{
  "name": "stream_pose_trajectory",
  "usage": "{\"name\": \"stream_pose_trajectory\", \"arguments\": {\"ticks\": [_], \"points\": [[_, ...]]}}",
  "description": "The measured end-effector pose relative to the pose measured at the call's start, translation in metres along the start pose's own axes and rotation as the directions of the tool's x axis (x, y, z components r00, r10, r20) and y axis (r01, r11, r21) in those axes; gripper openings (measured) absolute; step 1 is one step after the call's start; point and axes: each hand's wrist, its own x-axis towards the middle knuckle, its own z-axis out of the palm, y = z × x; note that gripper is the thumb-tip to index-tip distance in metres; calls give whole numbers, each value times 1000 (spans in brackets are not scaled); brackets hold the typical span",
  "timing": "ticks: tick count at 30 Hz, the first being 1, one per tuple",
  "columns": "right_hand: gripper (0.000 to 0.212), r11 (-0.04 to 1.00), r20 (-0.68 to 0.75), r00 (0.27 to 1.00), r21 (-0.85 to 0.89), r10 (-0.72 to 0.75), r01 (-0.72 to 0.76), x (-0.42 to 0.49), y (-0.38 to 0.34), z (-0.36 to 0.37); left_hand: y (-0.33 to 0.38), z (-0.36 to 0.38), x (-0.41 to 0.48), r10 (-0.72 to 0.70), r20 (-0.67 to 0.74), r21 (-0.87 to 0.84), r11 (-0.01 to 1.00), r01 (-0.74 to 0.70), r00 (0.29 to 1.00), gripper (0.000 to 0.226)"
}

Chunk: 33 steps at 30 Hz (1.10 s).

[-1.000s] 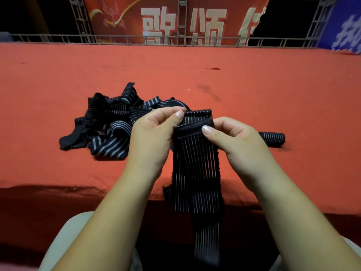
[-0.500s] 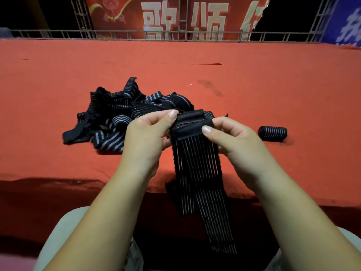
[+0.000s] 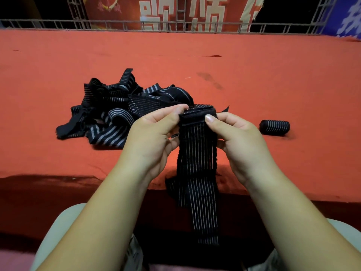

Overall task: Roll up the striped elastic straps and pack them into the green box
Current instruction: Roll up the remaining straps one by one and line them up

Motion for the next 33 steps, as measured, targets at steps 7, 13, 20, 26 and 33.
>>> {"name": "stream_pose_trajectory", "arguments": {"ticks": [7,13,20,26,33], "points": [[9,995,-42,999,94,27,-23,-1,0,2,-3,6,-6,-22,69,-58,998,26,997,19],[10,994,-70,997,109,7,1,-5,-4,3,-2,9,-11,13,85,-51,999,-9,996,22],[10,990,-91,995,138,-28,41,-13,-10,1,-1,16,-14,67,94,-53,997,-62,993,36],[6,985,-91,988,113,-123,133,-20,-21,-1,13,24,-21,85,77,45,995,-89,993,20],[24,977,0,984,121,-179,177,-27,-39,-7,55,45,-30,215,49,125,968,-219,975,15]]}}
